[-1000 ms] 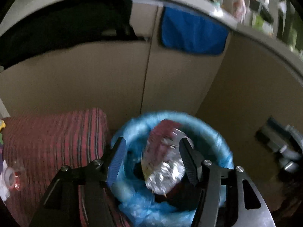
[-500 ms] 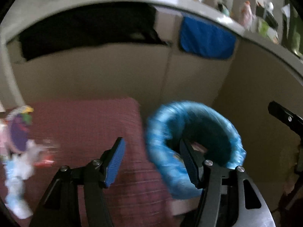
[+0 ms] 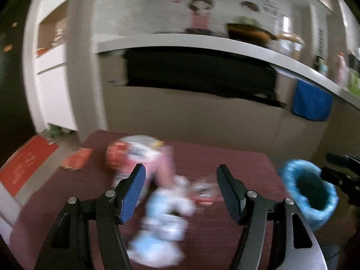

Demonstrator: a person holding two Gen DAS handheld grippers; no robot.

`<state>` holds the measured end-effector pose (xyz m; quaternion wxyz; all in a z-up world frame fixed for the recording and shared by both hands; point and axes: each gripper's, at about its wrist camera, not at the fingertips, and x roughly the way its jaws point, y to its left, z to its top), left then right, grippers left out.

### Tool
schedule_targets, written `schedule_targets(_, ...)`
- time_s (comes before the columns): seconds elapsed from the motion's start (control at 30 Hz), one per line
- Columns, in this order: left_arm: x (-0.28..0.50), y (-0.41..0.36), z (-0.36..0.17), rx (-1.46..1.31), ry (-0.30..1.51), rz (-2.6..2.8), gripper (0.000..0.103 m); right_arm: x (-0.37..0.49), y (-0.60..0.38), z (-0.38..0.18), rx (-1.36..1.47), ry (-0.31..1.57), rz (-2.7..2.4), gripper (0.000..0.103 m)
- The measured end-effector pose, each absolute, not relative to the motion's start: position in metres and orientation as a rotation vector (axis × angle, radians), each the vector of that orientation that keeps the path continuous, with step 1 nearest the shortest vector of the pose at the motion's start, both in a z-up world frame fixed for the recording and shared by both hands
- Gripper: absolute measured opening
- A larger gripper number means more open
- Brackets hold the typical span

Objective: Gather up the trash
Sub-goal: 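Move both tools back over the remaining trash on the table, then grasp the red snack packet with the left tool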

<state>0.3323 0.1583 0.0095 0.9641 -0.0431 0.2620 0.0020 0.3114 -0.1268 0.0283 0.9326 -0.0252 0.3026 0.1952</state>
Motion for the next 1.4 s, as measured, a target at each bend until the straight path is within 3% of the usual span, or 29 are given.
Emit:
schedule_targets(0.07,0.339,0.19,0.004,-0.087,0.523,0.052,0.069,0.319,-0.099,0.026,-0.07,0.644,0.439,0.074)
schedule_targets(0.17,0.356,0.261,-0.012,-0.143,0.52,0.143,0.07,0.328,-0.067,0.021,-0.1,0.67,0.477,0.059)
schedule_targets(0.47,0.44,0.399,-0.071,-0.286,0.64,0.274,0.07,0.34,-0.008,0.016,-0.22,0.667,0.477,0.059)
schedule_targets(0.77,0.505,0.42,-0.12,-0.307,0.844,0.238,0.069,0.353,0.017,-0.001,-0.277,0.71,0.486,0.059)
schedule_targets(0.97,0.509,0.405,-0.124,-0.297,0.857,0.205,0.06,0.372,0.036,0.006,-0.208,0.694,0.546,0.059)
schedule_targets(1.03,0.507,0.401,-0.122,-0.266,0.851,0.21,0.037,0.381,0.046,0.006,-0.188,0.685,0.554,0.059)
schedule_targets(1.07,0.505,0.4,-0.122,-0.26,0.85,0.216,0.035,0.386,0.054,0.006,-0.182,0.685,0.549,0.059)
schedule_targets(1.4,0.471,0.384,-0.109,-0.24,0.79,0.151,0.026,0.435,0.117,-0.025,-0.145,0.773,0.534,0.058)
